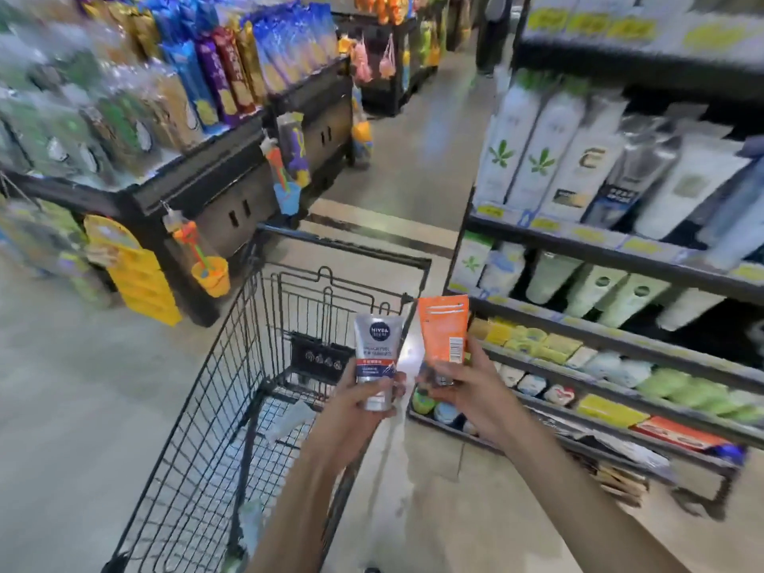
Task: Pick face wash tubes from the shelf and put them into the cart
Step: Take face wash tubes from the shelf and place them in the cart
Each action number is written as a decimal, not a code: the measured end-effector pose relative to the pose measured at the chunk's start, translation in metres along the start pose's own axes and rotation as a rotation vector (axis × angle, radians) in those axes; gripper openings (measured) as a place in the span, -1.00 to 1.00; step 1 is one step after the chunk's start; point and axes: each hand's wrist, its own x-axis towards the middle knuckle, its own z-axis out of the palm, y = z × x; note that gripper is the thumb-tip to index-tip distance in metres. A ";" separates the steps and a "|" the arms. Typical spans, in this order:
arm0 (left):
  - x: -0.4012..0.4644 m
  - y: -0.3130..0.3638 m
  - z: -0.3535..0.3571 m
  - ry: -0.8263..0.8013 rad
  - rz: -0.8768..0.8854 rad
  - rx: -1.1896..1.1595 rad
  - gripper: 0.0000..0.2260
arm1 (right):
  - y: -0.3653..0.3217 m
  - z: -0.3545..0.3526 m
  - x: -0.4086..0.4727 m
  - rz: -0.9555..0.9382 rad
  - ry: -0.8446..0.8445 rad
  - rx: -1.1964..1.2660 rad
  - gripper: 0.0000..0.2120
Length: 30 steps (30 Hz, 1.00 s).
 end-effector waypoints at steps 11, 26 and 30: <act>0.048 -0.087 0.176 -0.142 -0.069 0.173 -0.61 | -0.071 -0.168 -0.124 -0.224 0.204 0.354 -0.32; 0.030 -0.233 0.412 -0.392 -0.119 0.292 -0.52 | -0.146 -0.355 -0.300 -0.410 0.673 0.022 -0.25; 0.022 -0.252 0.449 -0.455 -0.123 0.324 -0.54 | -0.159 -0.395 -0.317 -0.432 0.716 0.020 -0.37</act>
